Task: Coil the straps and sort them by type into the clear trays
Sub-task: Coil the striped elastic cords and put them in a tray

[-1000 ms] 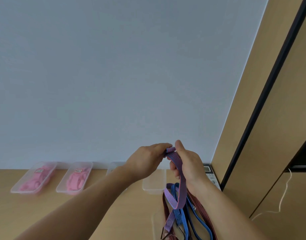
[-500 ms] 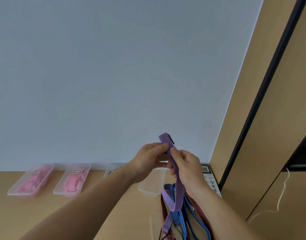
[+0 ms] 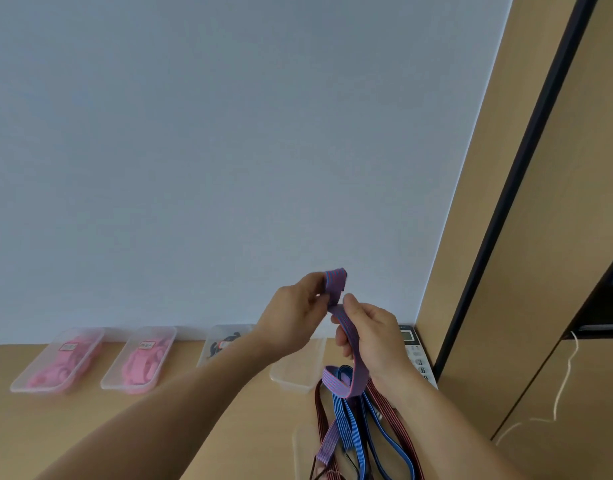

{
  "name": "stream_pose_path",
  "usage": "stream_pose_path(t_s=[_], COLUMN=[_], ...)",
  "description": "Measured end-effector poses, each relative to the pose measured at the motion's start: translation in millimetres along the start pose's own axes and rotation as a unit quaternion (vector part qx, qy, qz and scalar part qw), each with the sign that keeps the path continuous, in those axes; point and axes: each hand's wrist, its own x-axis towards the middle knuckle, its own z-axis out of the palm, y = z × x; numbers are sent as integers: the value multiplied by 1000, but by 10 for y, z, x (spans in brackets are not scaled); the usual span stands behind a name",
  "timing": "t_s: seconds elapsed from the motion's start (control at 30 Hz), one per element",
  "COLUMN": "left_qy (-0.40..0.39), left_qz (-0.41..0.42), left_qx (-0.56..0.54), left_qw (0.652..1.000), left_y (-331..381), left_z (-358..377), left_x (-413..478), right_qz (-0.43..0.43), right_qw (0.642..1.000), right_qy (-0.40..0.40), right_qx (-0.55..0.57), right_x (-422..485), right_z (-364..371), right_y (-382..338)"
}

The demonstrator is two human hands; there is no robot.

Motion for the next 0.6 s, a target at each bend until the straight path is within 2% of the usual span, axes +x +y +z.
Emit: stream_pose_path(t_s=[0.1, 0.23, 0.4, 0.47, 0.53, 0.57, 0.6], left_qy=[17, 37, 65, 64, 16, -10, -30], left_qz=[79, 165, 214, 165, 5, -102, -193], left_qx=[122, 222, 229, 167, 27, -81, -200], left_qw=[989, 960, 947, 970, 999, 991, 960], left_y=[-25, 10, -46, -42, 14, 77, 161], left_z=[91, 145, 189, 236, 297, 313, 326], left_x=[-73, -79, -26, -34, -35, -19, 2], right_qz=[2, -3, -13, -20, -36, -49, -61], right_qw=[999, 999, 999, 999, 998, 997, 996], right_qy=[-12, -26, -36, -31, -26, -28, -32], right_qx=[31, 24, -9, -26, -44, -49, -53], right_x=[18, 39, 64, 75, 87, 91, 95], right_z=[-62, -146, -270, -325, -378, -403, -427], right_y=[-63, -106, -104, -101, -104, -103, -99])
